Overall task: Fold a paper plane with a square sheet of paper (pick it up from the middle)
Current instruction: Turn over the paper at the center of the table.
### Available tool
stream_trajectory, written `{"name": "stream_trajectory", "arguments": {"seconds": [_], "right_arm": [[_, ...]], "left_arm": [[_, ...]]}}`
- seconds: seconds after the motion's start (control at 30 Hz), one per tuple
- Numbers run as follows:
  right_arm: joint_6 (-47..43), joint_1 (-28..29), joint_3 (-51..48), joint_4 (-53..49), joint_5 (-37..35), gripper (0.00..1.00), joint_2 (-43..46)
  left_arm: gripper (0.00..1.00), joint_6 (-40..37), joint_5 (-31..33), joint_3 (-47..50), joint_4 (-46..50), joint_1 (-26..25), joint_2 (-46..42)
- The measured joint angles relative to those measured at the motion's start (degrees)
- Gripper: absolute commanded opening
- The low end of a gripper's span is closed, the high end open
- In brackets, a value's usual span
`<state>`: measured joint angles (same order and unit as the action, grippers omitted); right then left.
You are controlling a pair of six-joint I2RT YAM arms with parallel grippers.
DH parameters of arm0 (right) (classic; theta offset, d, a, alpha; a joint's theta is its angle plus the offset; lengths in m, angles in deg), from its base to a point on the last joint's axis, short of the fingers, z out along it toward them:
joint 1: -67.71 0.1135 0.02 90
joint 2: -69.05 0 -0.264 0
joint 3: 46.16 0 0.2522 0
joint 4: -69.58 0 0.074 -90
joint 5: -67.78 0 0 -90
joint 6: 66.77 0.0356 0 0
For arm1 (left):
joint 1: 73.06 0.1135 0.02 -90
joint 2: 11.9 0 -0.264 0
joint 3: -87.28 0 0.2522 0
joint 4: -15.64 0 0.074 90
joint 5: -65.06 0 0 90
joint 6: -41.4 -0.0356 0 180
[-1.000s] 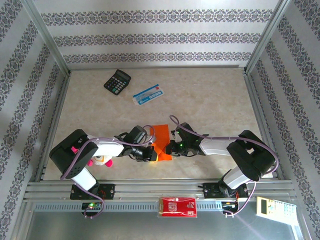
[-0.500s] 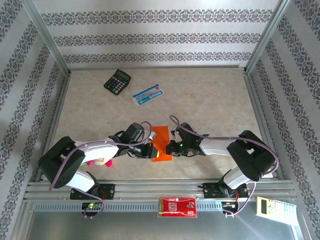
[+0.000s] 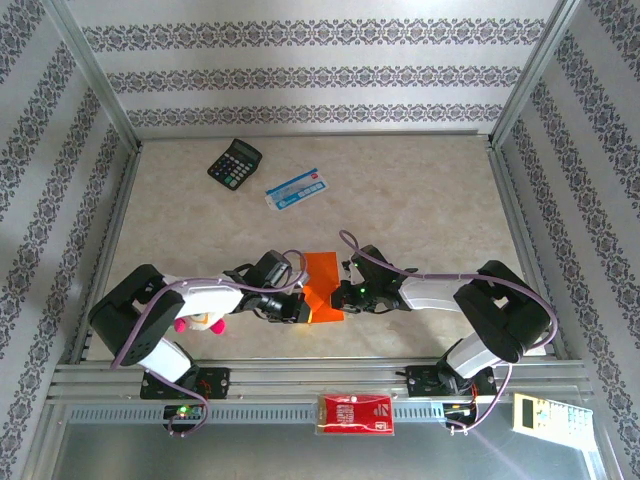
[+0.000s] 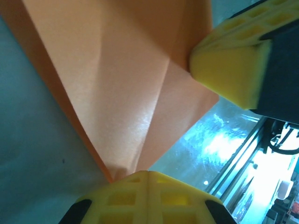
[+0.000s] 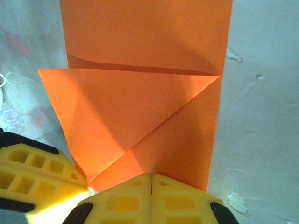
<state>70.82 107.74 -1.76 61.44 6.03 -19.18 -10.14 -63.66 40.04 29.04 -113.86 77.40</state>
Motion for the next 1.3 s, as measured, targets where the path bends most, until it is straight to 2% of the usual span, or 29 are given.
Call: {"name": "stream_trajectory", "arguments": {"seconds": [0.17, 0.33, 0.53, 0.77, 1.07, 1.2, 1.3], "right_arm": [[-0.17, 0.00, 0.24, -0.37, 0.00, 0.04, 0.00], [-1.27, -0.17, 1.64, -3.30, 0.07, 0.11, 0.37], [-1.29, -1.14, 5.20, -3.74, 0.96, 0.13, 1.92], [-1.31, -1.27, 10.16, -2.40, 2.64, 0.07, -2.67], [-3.30, -3.23, 11.21, -1.62, 4.81, 0.02, -11.04], [-4.50, -3.96, 11.23, 0.17, 6.60, 0.00, -12.28], [-4.72, -3.96, 10.91, 1.20, 7.04, 0.00, -12.52]], "left_arm": [[0.00, -0.76, 0.24, -0.70, -0.02, 0.02, 1.62], [0.00, -0.96, 0.24, -0.68, -0.04, 0.02, 1.62], [0.00, -1.01, 0.17, -0.50, -0.26, 0.04, 1.62], [0.00, -1.01, 0.15, -0.50, -0.26, 0.02, 1.62], [0.00, -0.98, 0.20, -0.50, -0.26, 0.04, 1.51], [0.09, -0.72, -0.26, -0.57, -0.24, 0.04, 1.44], [0.09, 0.22, -0.57, -1.01, -0.31, 0.07, 0.35]]}}
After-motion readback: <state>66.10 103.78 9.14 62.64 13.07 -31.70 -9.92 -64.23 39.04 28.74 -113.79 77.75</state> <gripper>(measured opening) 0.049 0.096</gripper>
